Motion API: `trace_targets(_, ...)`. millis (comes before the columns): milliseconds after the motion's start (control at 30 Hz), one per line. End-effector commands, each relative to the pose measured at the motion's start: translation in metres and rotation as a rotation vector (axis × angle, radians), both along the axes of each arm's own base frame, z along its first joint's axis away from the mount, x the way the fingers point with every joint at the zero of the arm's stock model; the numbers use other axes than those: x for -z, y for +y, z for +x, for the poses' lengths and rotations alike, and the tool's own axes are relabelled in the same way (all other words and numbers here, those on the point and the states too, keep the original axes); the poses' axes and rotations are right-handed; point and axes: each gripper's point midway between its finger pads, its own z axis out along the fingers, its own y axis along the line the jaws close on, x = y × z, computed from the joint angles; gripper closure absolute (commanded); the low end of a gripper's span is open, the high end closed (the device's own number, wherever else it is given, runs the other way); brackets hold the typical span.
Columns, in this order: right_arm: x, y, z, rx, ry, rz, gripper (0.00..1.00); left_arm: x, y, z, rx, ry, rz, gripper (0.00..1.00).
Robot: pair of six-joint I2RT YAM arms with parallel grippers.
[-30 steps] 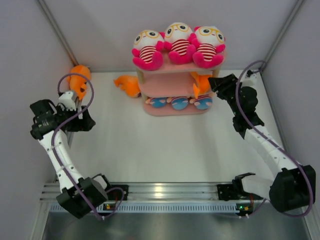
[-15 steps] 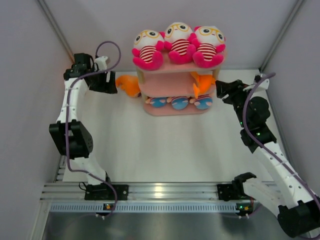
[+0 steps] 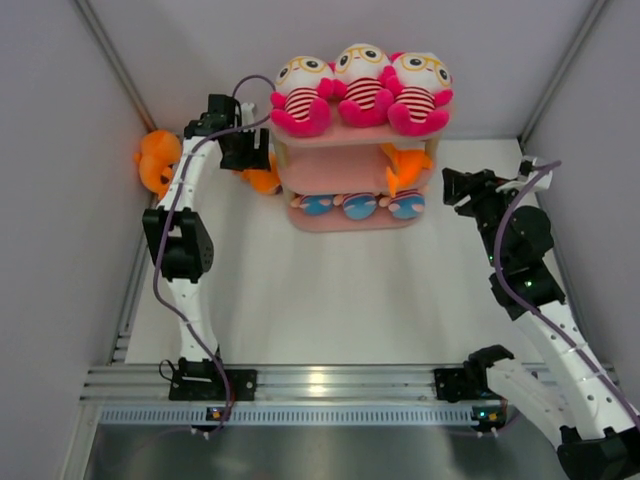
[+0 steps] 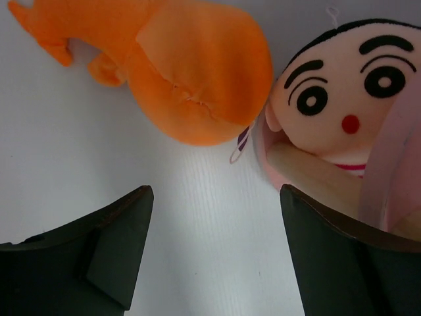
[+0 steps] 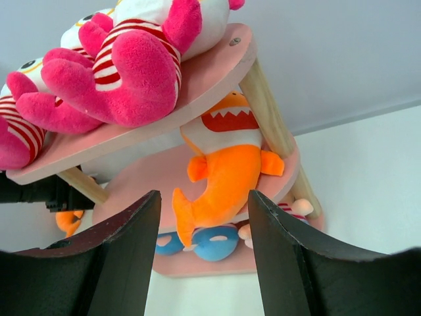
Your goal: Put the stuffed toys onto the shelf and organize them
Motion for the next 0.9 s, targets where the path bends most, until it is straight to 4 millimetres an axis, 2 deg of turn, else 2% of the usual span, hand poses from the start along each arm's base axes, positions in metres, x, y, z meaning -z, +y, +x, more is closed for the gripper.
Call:
trace_targets(0, -0.002, -0.006, -0.007, 0.027, -0.012, -0.032, 0.44, -0.006, 0.015, 0.025, -0.147, -0.041, 0.007, 0.17)
trace_targets(33, -0.005, -0.008, -0.009, 0.030, -0.021, -0.030, 0.44, 0.003, 0.014, 0.028, -0.148, -0.028, 0.001, 0.17)
trace_targets(300, -0.021, -0.013, -0.021, 0.039, -0.054, -0.044, 0.44, 0.025, 0.003, 0.048, -0.177, -0.026, -0.054, 0.17)
trace_targets(333, -0.024, -0.014, -0.021, 0.042, -0.059, -0.045, 0.44, 0.032, 0.003, 0.051, -0.184, -0.019, -0.062, 0.17)
trace_targets(533, -0.029, -0.017, -0.017, 0.059, -0.054, -0.089, 0.44, 0.060, -0.006, 0.064, -0.197, 0.006, -0.108, 0.17)
trace_targets(600, -0.029, -0.017, -0.016, 0.062, -0.049, -0.097, 0.44, 0.063, -0.007, 0.066, -0.195, 0.009, -0.111, 0.18)
trace_targets(667, -0.027, -0.017, -0.014, 0.064, -0.046, -0.102, 0.44, 0.069, -0.008, 0.067, -0.188, 0.014, -0.111, 0.28)
trace_targets(733, -0.025, -0.016, -0.011, 0.064, -0.037, -0.104, 0.44, 0.072, -0.008, 0.068, -0.179, 0.014, -0.109, 0.43)
trace_targets(767, -0.025, -0.015, -0.012, 0.059, -0.039, -0.106, 0.44, 0.072, -0.009, 0.067, -0.169, 0.015, -0.113, 0.68)
trace_targets(800, -0.024, -0.014, -0.011, 0.059, -0.035, -0.106, 0.44, 0.072, -0.010, 0.067, -0.164, 0.014, -0.115, 0.80)
trace_targets(833, -0.024, -0.013, -0.011, 0.053, -0.034, -0.107, 0.44, 0.070, -0.009, 0.067, -0.160, 0.011, -0.115, 1.00)
trace_targets(867, -0.024, -0.013, -0.011, 0.051, -0.036, -0.107, 0.44, 0.067, -0.009, 0.067, -0.158, 0.004, -0.113, 1.00)
